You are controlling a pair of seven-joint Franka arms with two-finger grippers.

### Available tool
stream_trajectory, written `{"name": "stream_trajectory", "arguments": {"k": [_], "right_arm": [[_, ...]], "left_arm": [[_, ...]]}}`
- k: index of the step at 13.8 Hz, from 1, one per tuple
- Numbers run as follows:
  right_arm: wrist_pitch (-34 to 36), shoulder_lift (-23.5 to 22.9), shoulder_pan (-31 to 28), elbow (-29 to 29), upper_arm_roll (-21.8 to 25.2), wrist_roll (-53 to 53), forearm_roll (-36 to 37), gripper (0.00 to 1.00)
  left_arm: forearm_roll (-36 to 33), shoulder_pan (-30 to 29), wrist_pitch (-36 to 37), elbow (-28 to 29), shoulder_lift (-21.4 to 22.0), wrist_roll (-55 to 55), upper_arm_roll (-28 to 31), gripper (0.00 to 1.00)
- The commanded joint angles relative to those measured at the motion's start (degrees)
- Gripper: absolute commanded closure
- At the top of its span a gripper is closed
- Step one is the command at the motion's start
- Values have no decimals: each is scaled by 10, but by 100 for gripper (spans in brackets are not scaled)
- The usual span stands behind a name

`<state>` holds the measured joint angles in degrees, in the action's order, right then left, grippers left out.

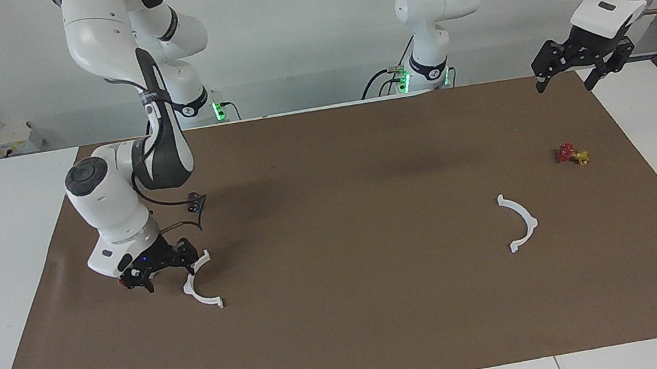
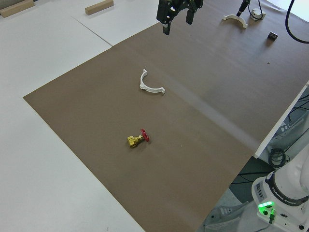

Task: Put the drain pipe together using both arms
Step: 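Reach the right gripper to the white clamp half and grasp it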

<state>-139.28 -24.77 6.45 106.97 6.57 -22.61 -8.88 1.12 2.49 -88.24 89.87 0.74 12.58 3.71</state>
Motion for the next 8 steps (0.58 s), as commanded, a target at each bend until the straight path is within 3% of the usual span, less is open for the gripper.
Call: {"name": "stream_trajectory", "arguments": {"k": [1,3,4,5,8], "right_arm": [[-18,-5,-4,11,-4,-37,-20,28],[-30,-7,-3,13,-4,-39,-20,41],[-29,-7,-3,14,-3,-52,-20,61],[-30,-8,0,16,-3,-72,-20,100],[-22,-8,0,11,-3,-67,-20,100]], "left_arm": [[-4,-5,4,5,5,-3,-4,0],[-4,-5,4,5,5,-3,-4,0],[-4,-5,4,5,5,-3,-4,0],[-4,-5,4,5,5,-2,-4,0],[-4,-5,4,5,5,-2,-4,0]]}}
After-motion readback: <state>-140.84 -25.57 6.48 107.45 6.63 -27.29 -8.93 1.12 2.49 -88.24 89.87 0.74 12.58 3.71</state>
